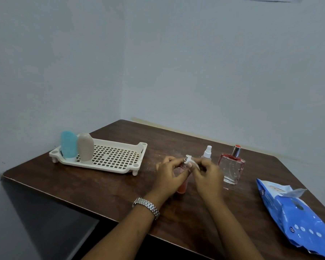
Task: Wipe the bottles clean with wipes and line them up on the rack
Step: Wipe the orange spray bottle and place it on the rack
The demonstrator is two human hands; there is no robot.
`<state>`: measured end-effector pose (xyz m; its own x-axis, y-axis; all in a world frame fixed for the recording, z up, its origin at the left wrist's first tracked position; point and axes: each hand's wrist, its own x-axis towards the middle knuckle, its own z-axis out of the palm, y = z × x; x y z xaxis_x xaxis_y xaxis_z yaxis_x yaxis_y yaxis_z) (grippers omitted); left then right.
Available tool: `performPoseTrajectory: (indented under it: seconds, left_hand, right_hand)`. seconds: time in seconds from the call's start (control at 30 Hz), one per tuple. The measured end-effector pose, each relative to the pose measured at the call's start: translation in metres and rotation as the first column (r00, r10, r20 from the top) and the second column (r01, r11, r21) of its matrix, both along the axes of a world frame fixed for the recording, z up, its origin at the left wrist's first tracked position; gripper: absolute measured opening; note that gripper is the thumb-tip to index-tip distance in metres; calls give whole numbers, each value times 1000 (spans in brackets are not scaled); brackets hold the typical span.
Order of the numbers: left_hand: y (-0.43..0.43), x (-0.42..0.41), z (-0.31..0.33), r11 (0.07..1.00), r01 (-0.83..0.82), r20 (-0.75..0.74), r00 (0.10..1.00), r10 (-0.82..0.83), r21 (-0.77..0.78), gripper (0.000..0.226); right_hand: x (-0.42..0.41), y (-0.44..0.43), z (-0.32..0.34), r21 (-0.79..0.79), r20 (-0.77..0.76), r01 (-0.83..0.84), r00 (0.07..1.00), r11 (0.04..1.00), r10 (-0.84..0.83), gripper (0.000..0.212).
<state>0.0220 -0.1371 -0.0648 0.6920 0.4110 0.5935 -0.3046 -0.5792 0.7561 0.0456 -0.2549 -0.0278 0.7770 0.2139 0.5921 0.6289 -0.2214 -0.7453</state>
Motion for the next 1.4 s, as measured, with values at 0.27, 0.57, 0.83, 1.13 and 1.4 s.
performPoseTrajectory:
  seconds: [0.27, 0.57, 0.83, 1.13, 1.4]
  left_hand:
    - [0, -3, 2, 1000, -6, -38, 999, 7, 9, 34]
    - [1, -1, 0, 994, 53, -52, 997, -58, -93, 44]
    - [-7, -12, 7, 999, 43, -147, 988, -48, -32, 69]
    - [-7, -15, 7, 996, 31, -135, 991, -20, 85, 43]
    - [-7, -16, 8, 998, 27, -89, 996, -22, 61, 58]
  right_hand:
    - [0, 3, 4, -13, 109, 33, 994, 999, -31, 21]
    - [19, -5, 16, -1, -213, -179, 961, 984, 175, 19]
    - [21, 1, 24, 66, -243, -201, 947, 977, 211, 15]
    - [2, -3, -3, -65, 10, -34, 999, 997, 35, 19]
    - [-9, -1, -5, -247, 513, 131, 858, 960, 15, 20]
